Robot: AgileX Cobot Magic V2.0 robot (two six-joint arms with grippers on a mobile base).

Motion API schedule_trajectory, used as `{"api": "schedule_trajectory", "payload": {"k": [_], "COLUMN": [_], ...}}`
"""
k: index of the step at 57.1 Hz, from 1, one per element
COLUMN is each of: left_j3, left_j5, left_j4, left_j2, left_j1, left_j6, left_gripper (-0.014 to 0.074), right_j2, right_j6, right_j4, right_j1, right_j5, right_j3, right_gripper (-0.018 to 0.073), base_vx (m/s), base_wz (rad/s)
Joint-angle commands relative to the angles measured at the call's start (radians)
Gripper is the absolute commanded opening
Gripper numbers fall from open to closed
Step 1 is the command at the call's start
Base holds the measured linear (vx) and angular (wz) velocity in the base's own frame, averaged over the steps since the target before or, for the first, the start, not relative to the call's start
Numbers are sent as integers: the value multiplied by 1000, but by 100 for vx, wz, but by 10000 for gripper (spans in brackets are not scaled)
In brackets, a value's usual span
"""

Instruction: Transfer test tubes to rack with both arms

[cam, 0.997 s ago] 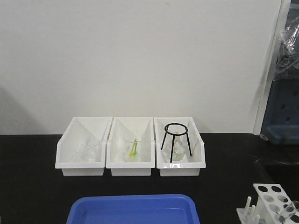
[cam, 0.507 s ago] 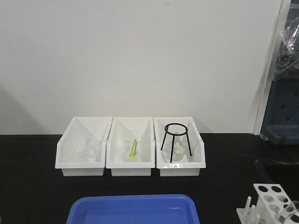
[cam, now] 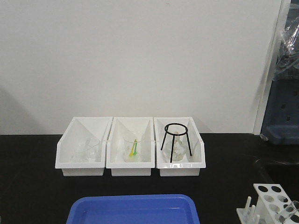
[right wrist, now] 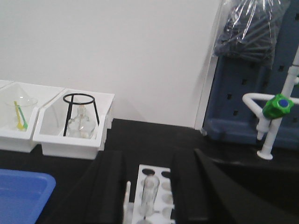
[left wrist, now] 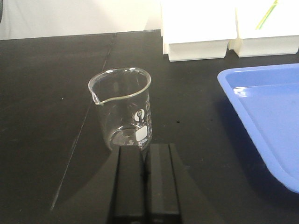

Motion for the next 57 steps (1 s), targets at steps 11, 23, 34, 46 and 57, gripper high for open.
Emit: {"api": "schedule_trajectory", "payload": {"k": [11, 23, 34, 46, 57], "left_j3": [-30, -32, -32, -32, -32], "left_j5": [-76, -77, -77, -77, -77], "left_j4": [-3, -3, -3, -3, -3], "left_j2": [-11, -12, -11, -11, -11], "left_j1": [2, 2, 2, 2, 2], "left_j6": [-5, -5, -5, -5, -5], "left_gripper": [-6, -6, -6, -6, -5], "right_j2": [-277, -339, -339, -339, -339], "right_j6": [75, 85, 85, 85, 85], "right_j4": [47, 76, 76, 76, 76], "right_j1": [-2, -4, -4, -4, -4], "right_j5": [-123, -1, 4, 3, 1], "right_j3": [273, 274, 274, 274, 274], "right_gripper": [-15, -13, -11, -11, -11], "base_vx": [0, 0, 0, 0, 0], "base_wz": [0, 0, 0, 0, 0]}}
